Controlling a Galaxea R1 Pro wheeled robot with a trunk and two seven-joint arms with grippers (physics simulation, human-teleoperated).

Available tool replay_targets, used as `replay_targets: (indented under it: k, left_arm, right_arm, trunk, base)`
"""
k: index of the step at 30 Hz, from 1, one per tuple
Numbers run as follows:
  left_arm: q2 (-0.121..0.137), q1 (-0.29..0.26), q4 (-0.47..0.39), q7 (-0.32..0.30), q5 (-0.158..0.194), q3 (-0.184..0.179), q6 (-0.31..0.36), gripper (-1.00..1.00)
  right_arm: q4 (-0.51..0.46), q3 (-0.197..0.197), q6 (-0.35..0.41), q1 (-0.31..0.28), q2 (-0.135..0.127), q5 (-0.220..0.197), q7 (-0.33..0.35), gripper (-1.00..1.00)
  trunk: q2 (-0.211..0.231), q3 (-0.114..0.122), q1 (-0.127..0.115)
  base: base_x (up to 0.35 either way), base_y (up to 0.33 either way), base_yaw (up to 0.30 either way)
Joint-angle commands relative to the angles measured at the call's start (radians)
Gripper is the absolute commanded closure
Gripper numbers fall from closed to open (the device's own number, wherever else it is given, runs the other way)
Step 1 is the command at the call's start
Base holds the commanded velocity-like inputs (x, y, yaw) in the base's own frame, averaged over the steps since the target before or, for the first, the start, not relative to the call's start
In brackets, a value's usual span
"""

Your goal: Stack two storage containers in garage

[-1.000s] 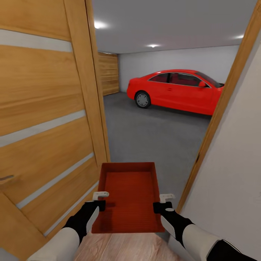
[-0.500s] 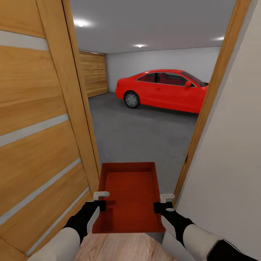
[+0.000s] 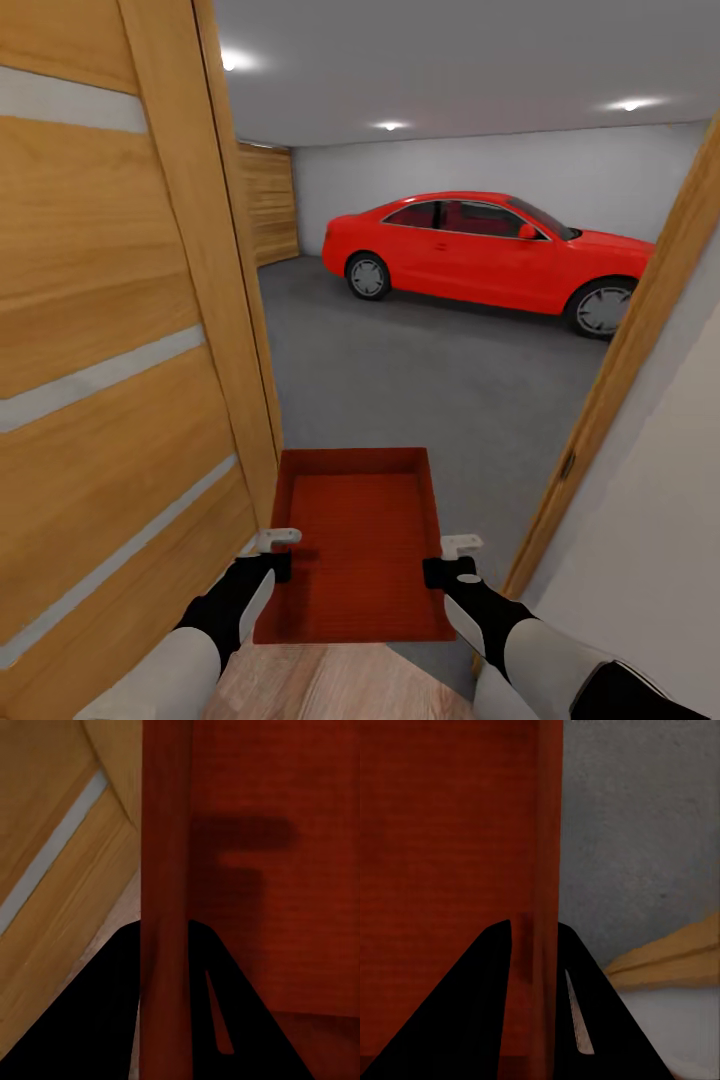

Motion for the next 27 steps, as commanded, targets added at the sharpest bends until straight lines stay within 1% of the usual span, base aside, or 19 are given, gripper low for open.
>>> replay_targets:
  k: [1, 5, 8, 13, 22, 27]
  left_arm:
    - [0.008, 0.000, 0.006, 0.008, -0.014, -0.003, 0.009, 1.00]
    - [0.008, 0.000, 0.006, 0.008, -0.014, -0.003, 0.009, 1.00]
    - [0.008, 0.000, 0.006, 0.009, -0.014, -0.003, 0.009, 1.00]
    - [0.008, 0.000, 0.006, 0.011, -0.014, -0.003, 0.009, 1.00]
    - [0.008, 0.000, 0.006, 0.010, -0.014, -0.003, 0.009, 1.00]
    - [0.008, 0.000, 0.006, 0.008, -0.013, -0.003, 0.009, 1.00]
  right_arm:
    - [-0.003, -0.034, -0.003, -0.002, -0.019, 0.014, -0.025, 1.00]
    - [-0.003, -0.034, -0.003, -0.002, -0.019, 0.014, -0.025, 1.00]
    - [-0.003, -0.033, -0.003, -0.002, -0.018, 0.015, -0.026, 1.00]
    - [-0.003, -0.033, -0.003, -0.002, -0.015, 0.014, -0.025, 1.00]
    - [-0.003, -0.034, -0.003, -0.002, -0.016, 0.014, -0.025, 1.00]
    - [-0.003, -0.034, -0.003, -0.002, -0.018, 0.014, -0.026, 1.00]
  trunk:
    - [-0.002, -0.002, 0.001]
    - [-0.002, -0.002, 0.001]
    - [-0.002, -0.002, 0.001]
    - [-0.002, -0.002, 0.001]
    - [-0.002, -0.002, 0.001]
    - [-0.002, -0.002, 0.001]
  base:
    - [0.221, 0.232, 0.000]
    - [0.206, 0.199, 0.000]
    - [0.144, 0.077, -0.046]
    - [0.082, 0.009, -0.187]
    - [0.008, 0.000, -0.214]
    - [0.066, 0.081, -0.079]
